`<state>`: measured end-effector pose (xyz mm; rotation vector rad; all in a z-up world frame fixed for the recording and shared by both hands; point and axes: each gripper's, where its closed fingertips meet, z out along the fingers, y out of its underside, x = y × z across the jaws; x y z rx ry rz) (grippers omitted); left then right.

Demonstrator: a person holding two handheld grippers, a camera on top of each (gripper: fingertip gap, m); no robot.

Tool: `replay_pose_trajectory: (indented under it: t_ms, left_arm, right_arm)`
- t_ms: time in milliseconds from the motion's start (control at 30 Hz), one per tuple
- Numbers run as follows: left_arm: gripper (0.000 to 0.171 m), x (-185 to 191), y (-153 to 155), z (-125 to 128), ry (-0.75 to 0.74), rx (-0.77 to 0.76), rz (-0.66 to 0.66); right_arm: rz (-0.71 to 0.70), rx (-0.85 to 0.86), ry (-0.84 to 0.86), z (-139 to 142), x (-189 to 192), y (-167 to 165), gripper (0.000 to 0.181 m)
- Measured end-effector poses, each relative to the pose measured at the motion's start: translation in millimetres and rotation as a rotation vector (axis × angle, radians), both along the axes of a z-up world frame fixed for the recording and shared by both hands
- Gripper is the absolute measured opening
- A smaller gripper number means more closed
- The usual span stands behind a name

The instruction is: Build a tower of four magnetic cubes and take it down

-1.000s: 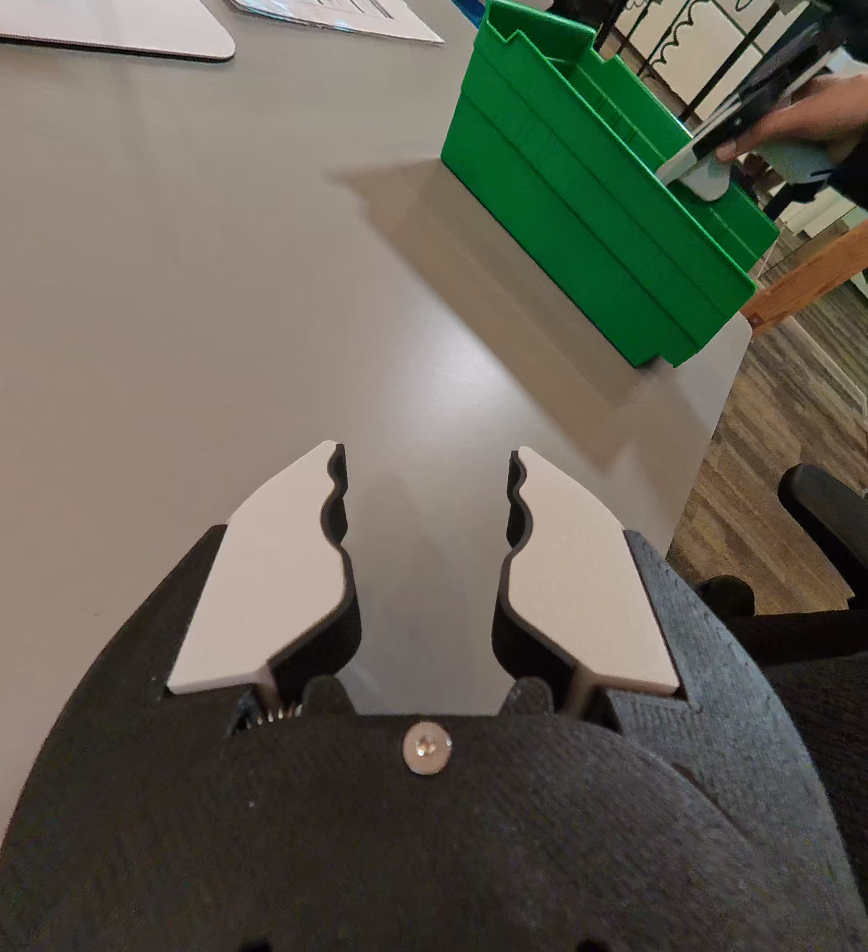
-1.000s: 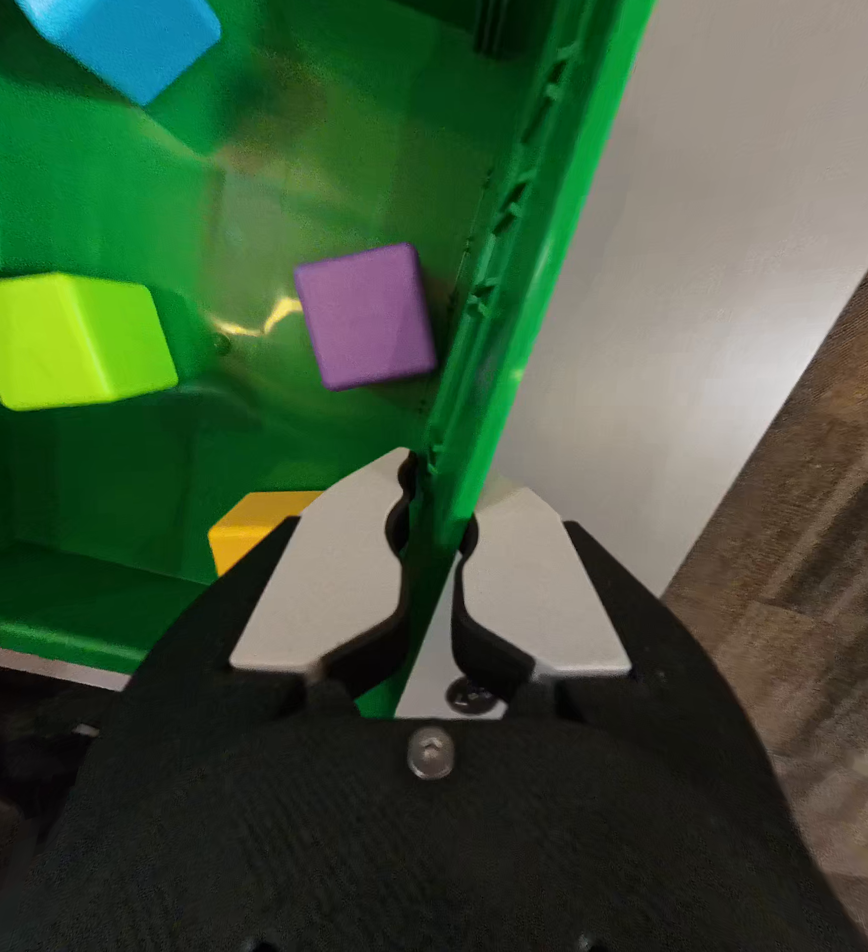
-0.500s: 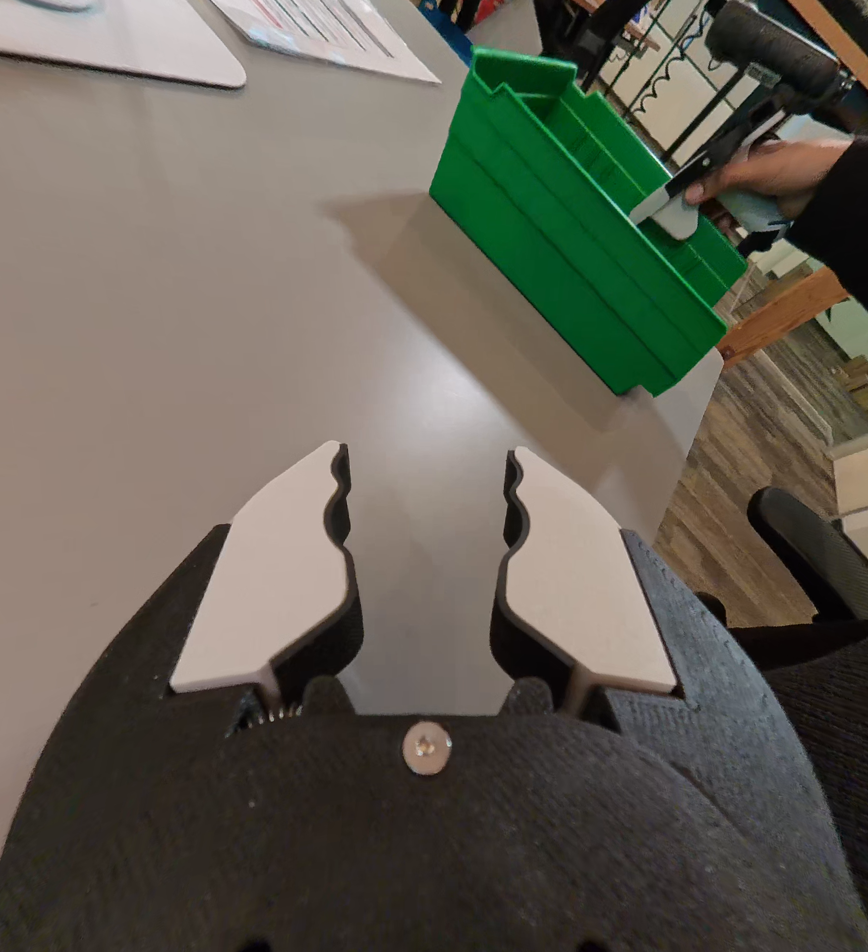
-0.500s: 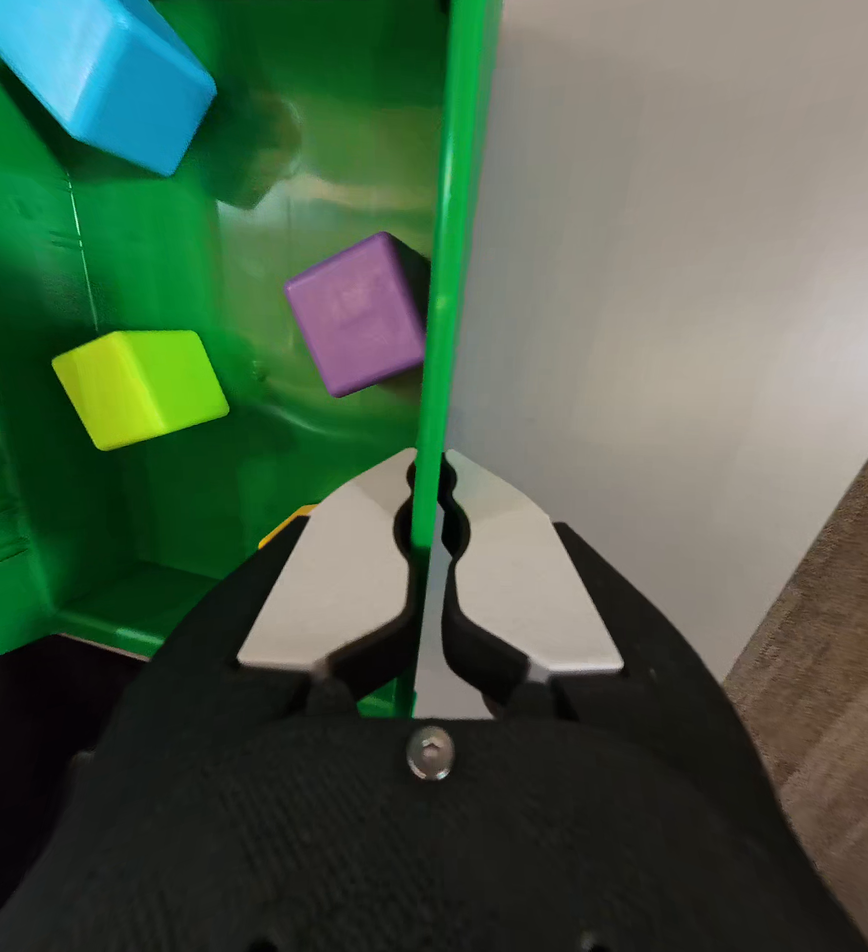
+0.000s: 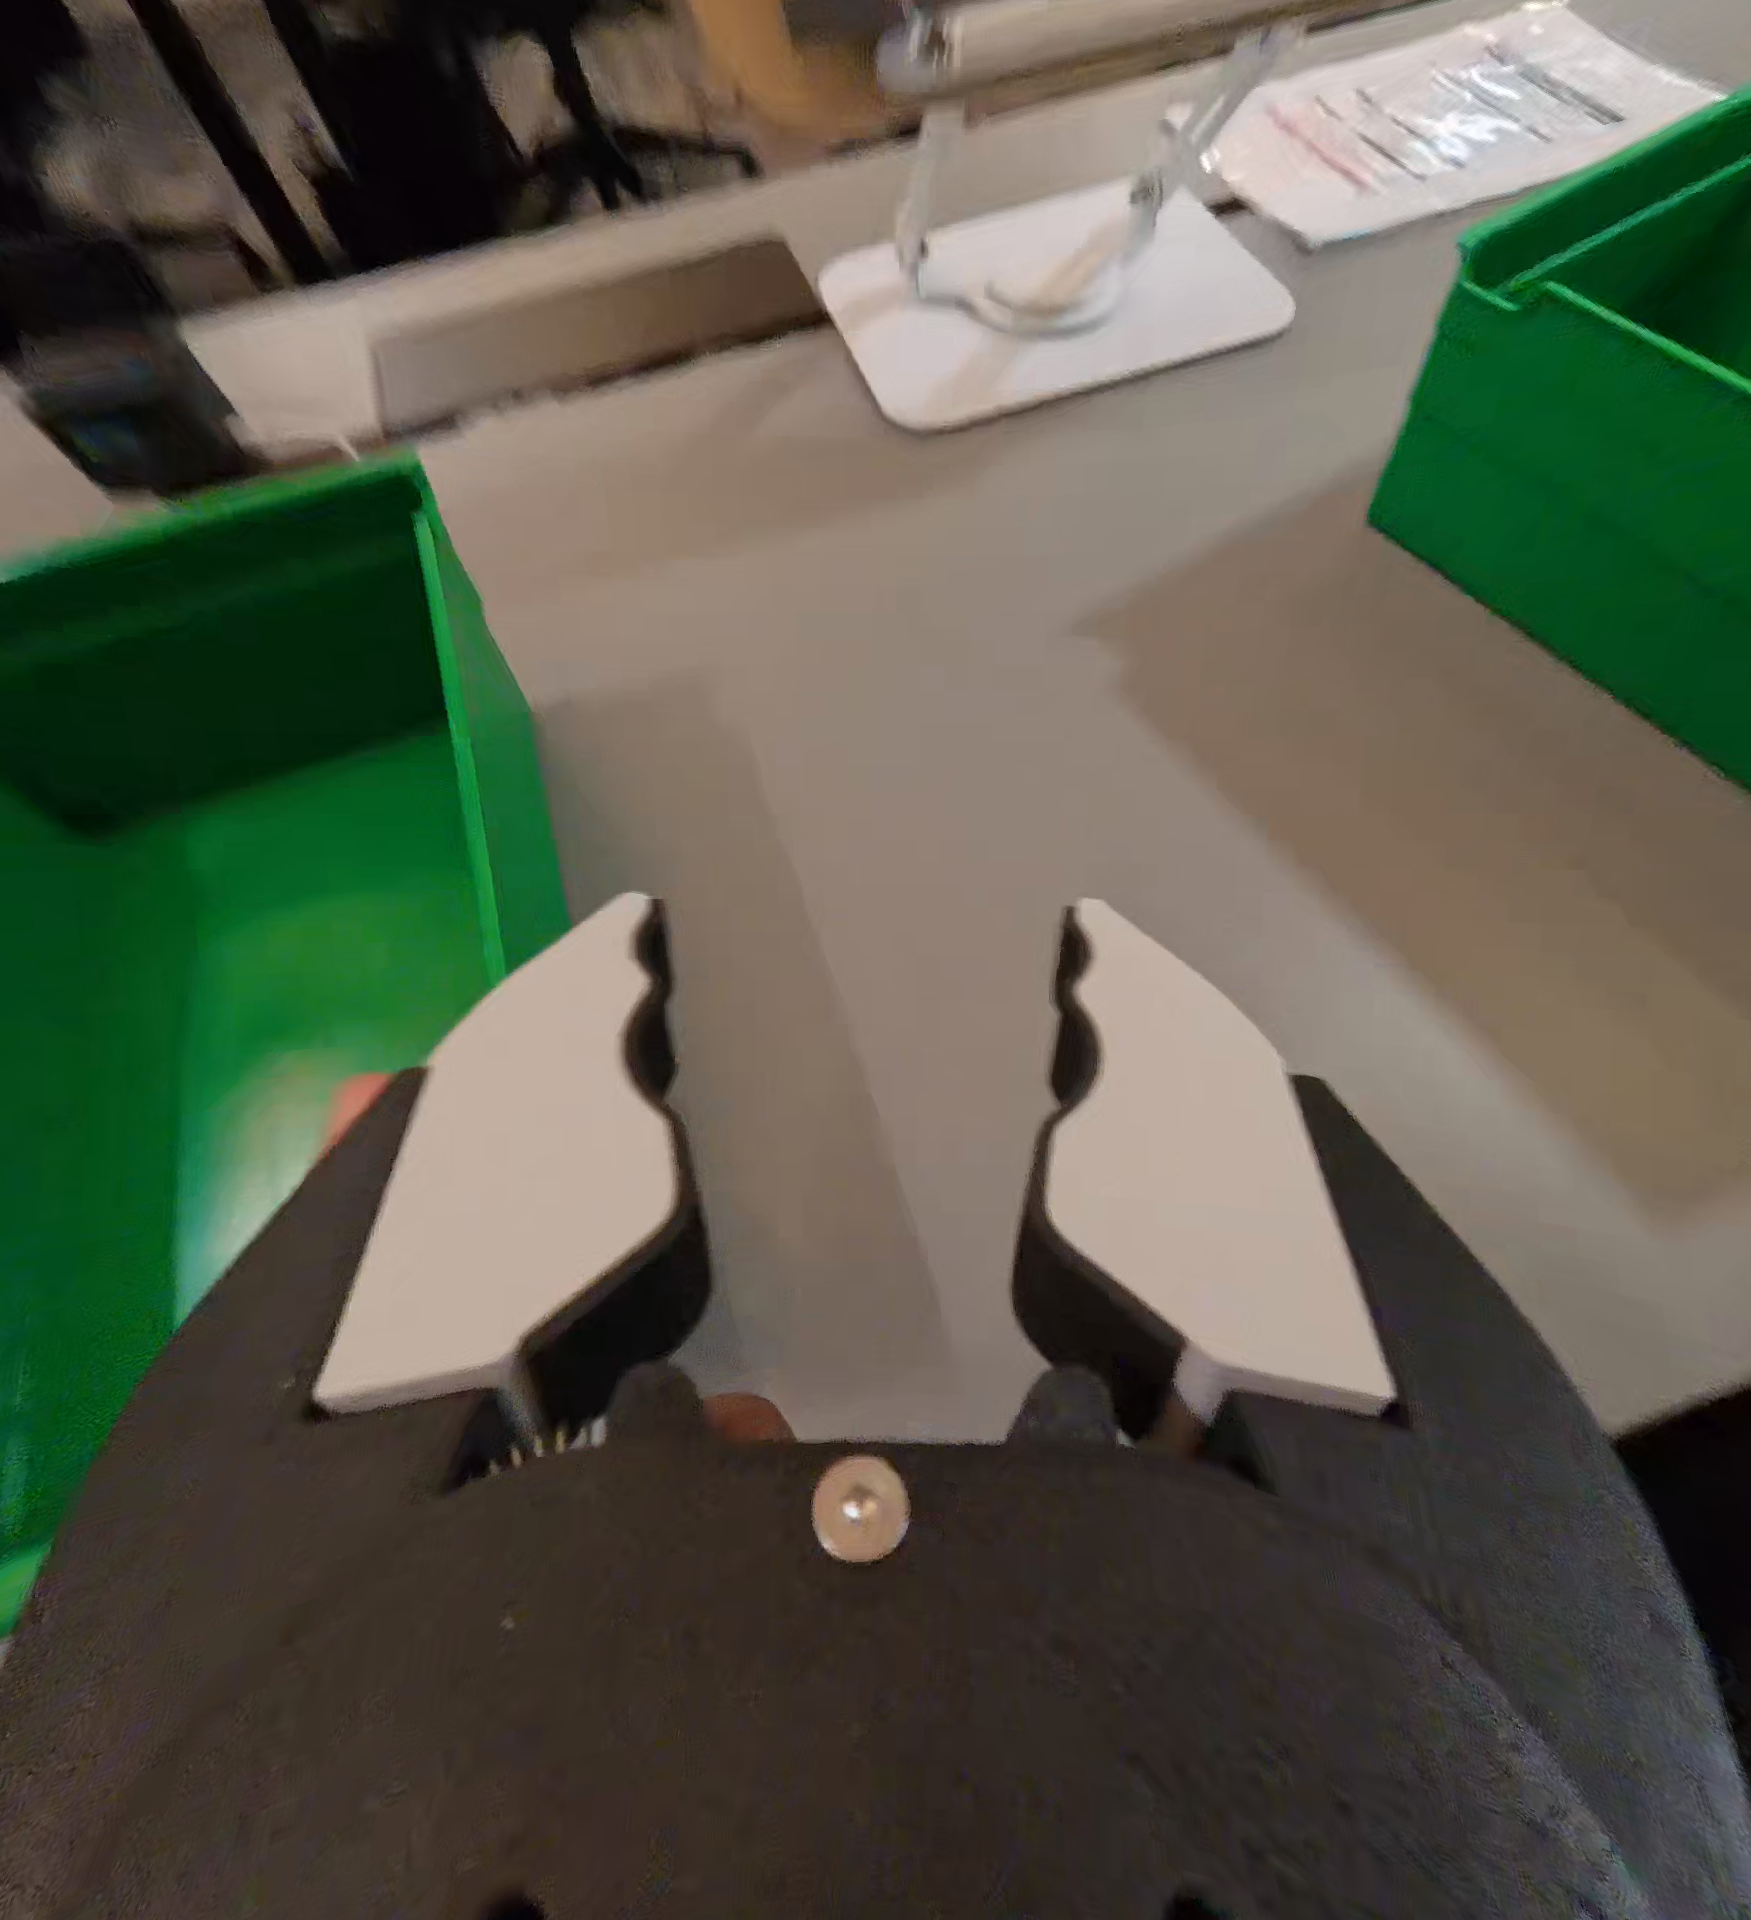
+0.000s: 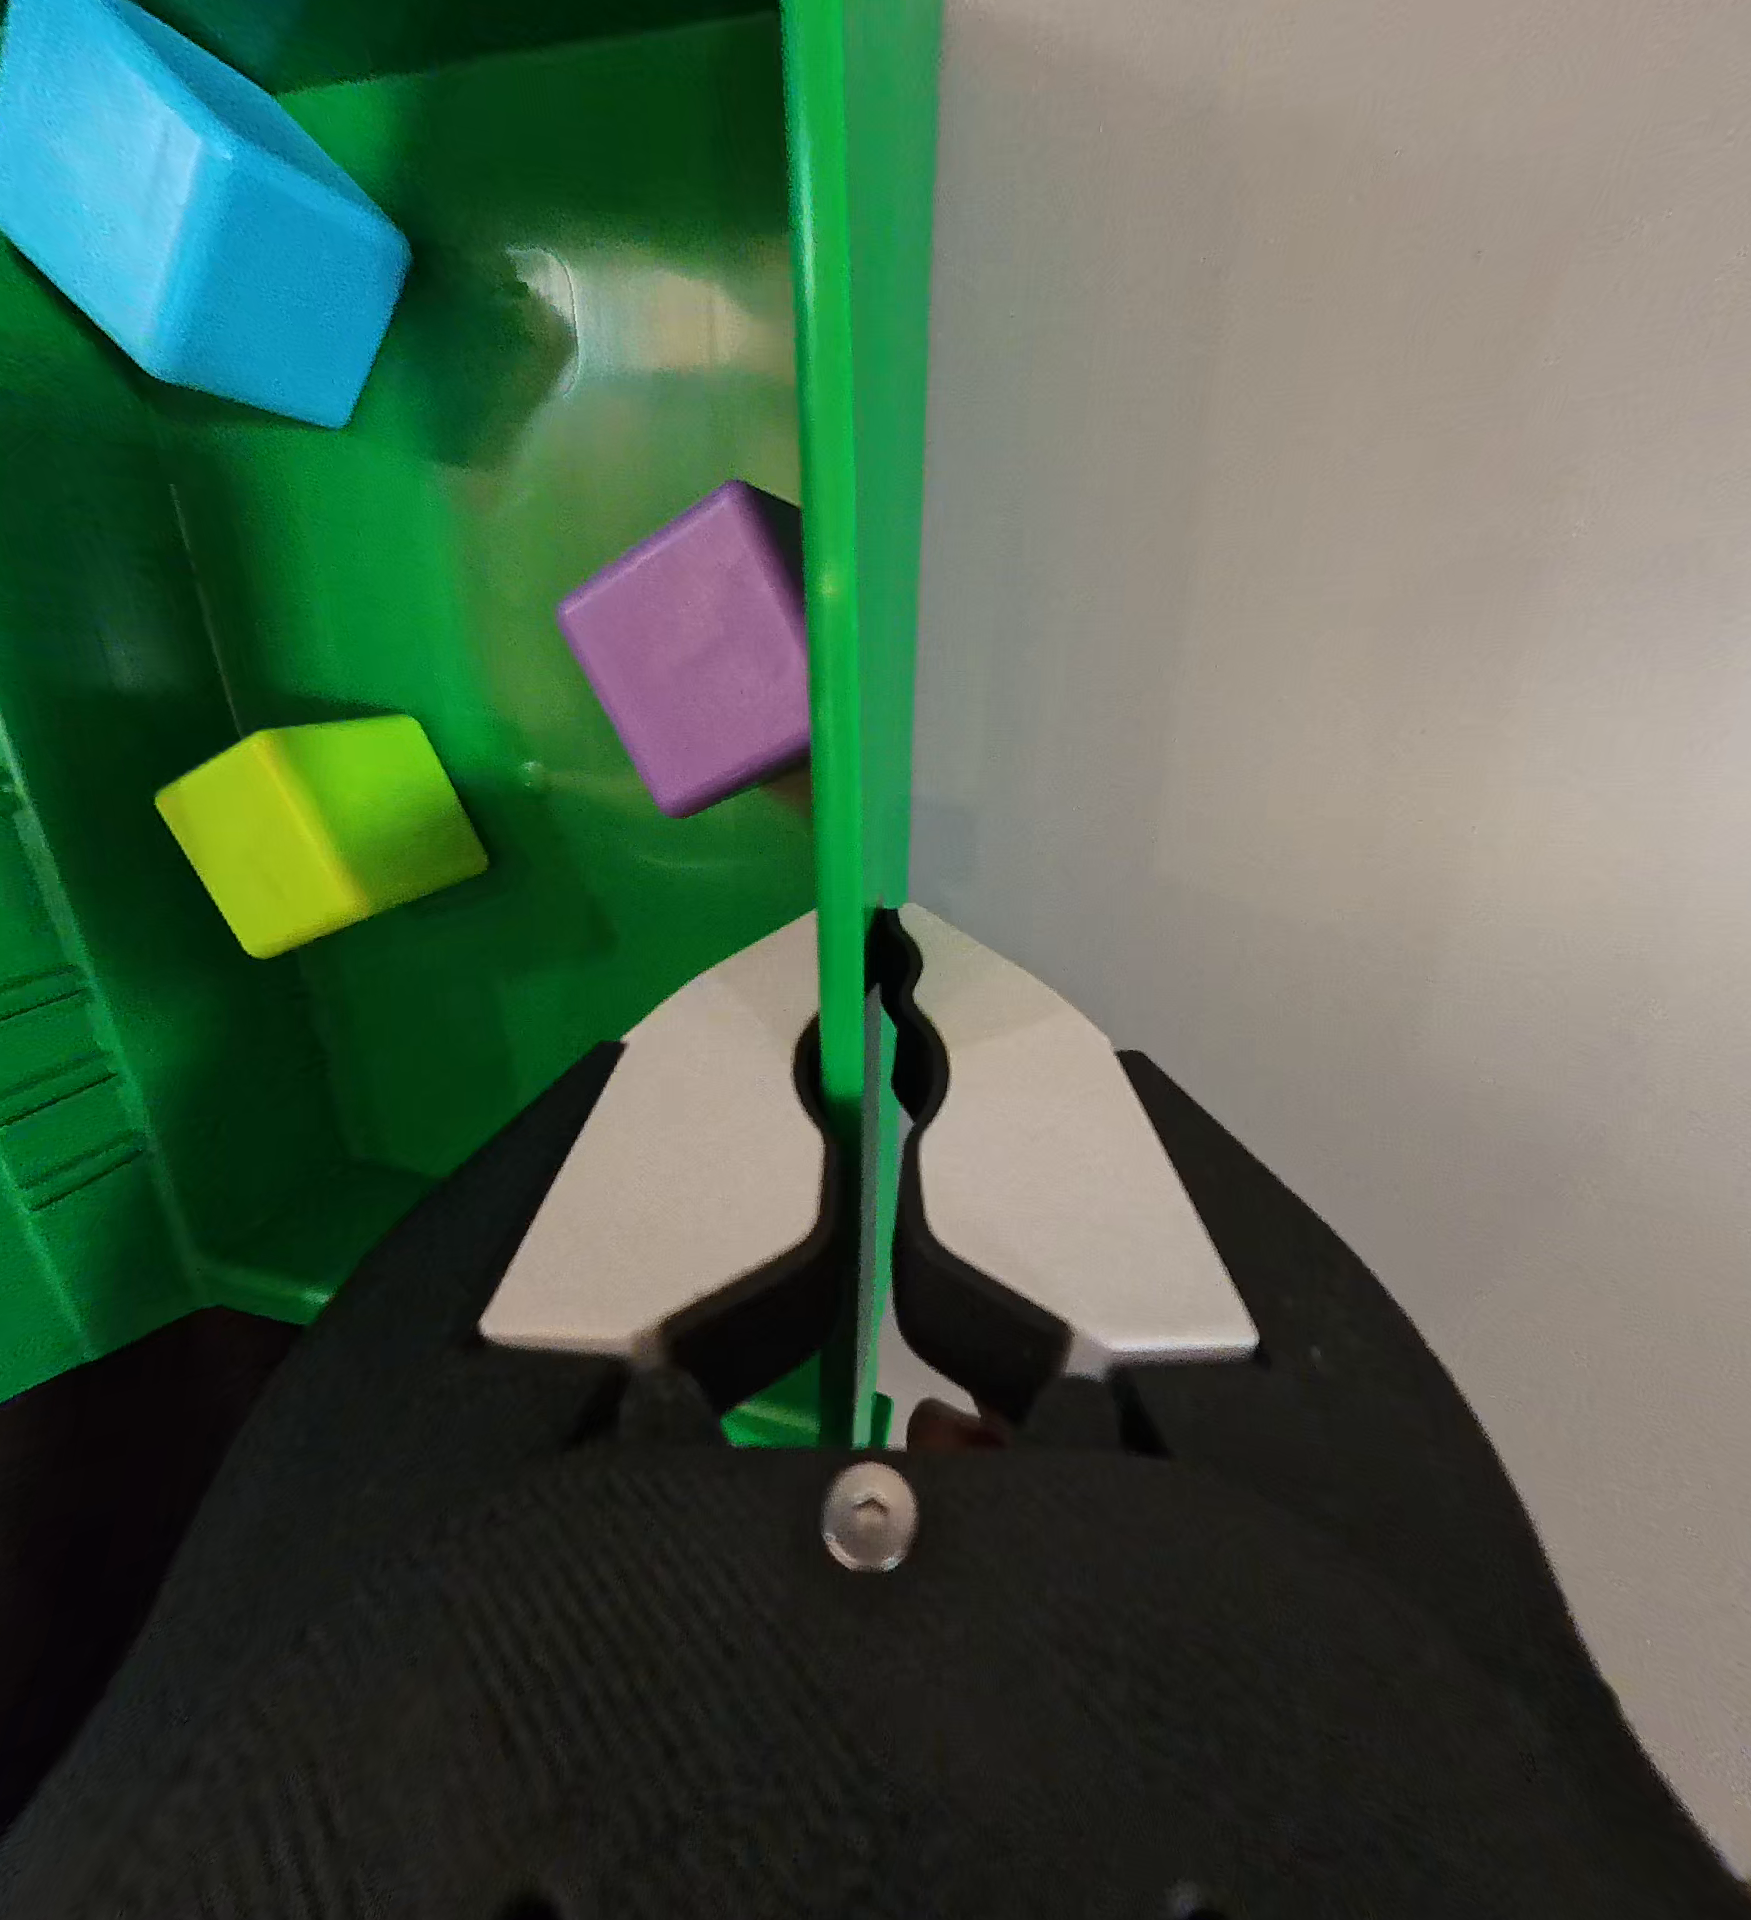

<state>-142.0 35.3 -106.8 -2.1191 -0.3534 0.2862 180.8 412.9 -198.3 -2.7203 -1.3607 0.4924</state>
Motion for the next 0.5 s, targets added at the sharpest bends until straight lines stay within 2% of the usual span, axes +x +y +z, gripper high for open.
replay_pose_trajectory:
  t_ms: [33,67,200,333,367,433,500]
  left_arm:
    - [0.051,-3.4,-9.0,-8.5,-0.075,-0.007,-0.001]
    - [0.044,-12.6,-18.2,-15.6,-0.117,-0.009,0.029]
    - [0.047,-68.5,-54.3,-44.8,-0.026,-0.111,0.230]
    - [0.058,-74.6,-55.1,-73.6,-0.076,-0.179,0.208]
    - [0.052,-74.1,-51.4,-71.5,-0.085,-0.145,0.199]
    - [0.051,-74.5,-49.6,-71.7,-0.081,-0.141,0.187]
    - [0.018,-69.0,-45.3,-72.3,-0.077,-0.129,0.139]
  right_arm:
    - [0.008,0.007,-0.005,0.0,-11.9,-7.5,0.004]
    - [0.017,0.007,-0.002,-0.2,-25.0,-16.8,0.004]
    - [0.083,0.003,0.008,-0.1,-78.9,-59.5,0.004]
    - [0.183,-0.021,0.020,0.1,-123.0,-97.8,0.005]
    - [0.213,-0.022,0.018,0.1,-131.7,-105.9,0.005]
    - [0.267,-0.023,0.009,0.1,-146.6,-120.5,0.005]
    - [0.315,-0.022,0.006,0.2,-158.7,-133.6,0.005]
